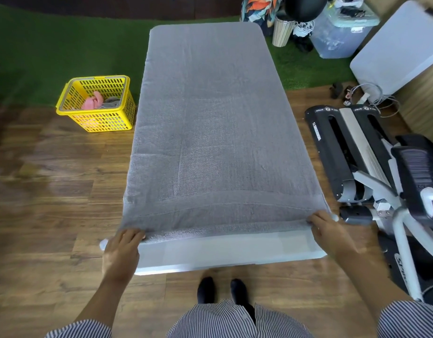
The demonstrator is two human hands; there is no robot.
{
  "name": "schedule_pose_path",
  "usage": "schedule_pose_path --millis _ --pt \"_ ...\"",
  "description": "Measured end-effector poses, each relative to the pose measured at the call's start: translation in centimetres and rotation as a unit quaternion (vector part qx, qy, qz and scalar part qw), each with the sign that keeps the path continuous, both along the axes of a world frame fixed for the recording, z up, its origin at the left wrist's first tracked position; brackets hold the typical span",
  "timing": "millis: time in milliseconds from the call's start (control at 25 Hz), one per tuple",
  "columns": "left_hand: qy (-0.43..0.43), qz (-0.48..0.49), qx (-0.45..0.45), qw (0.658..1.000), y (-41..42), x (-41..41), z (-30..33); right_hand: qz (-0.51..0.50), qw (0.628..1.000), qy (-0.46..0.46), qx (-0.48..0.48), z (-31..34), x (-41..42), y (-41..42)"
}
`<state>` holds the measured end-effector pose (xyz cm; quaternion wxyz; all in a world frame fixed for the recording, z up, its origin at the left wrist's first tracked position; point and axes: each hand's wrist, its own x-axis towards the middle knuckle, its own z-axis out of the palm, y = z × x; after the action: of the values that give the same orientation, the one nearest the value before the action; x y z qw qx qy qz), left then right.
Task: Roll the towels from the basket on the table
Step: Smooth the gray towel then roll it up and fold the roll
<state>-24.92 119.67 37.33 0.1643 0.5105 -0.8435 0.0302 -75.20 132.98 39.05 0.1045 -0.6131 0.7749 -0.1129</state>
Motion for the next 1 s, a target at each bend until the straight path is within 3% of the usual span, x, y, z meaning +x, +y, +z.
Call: schedule_pose_path --millis 360,560,840,1000 --pt "-0.039 0.027 0.058 0.997 -0.5 -0.1 0.0 -0.058 0.998 -0.009 0.020 -0.5 -0.4 0.5" --pt "-0.088 -0.029 0.092 0.991 -1.0 1.0 0.7 -0.102 0.992 0.007 0.074 -0.1 -0.7 0.5" --pt "-0.041 0.071 0.006 0.997 -1.6 -0.8 1.2 -0.021 0.991 0.132 0.004 -0.9 -0.1 -0.3" --pt "-0.009 0.099 -0.002 0.995 -0.6 -0.2 0.9 -0.068 0.989 0.129 0.003 -0.5 -0.2 0.5"
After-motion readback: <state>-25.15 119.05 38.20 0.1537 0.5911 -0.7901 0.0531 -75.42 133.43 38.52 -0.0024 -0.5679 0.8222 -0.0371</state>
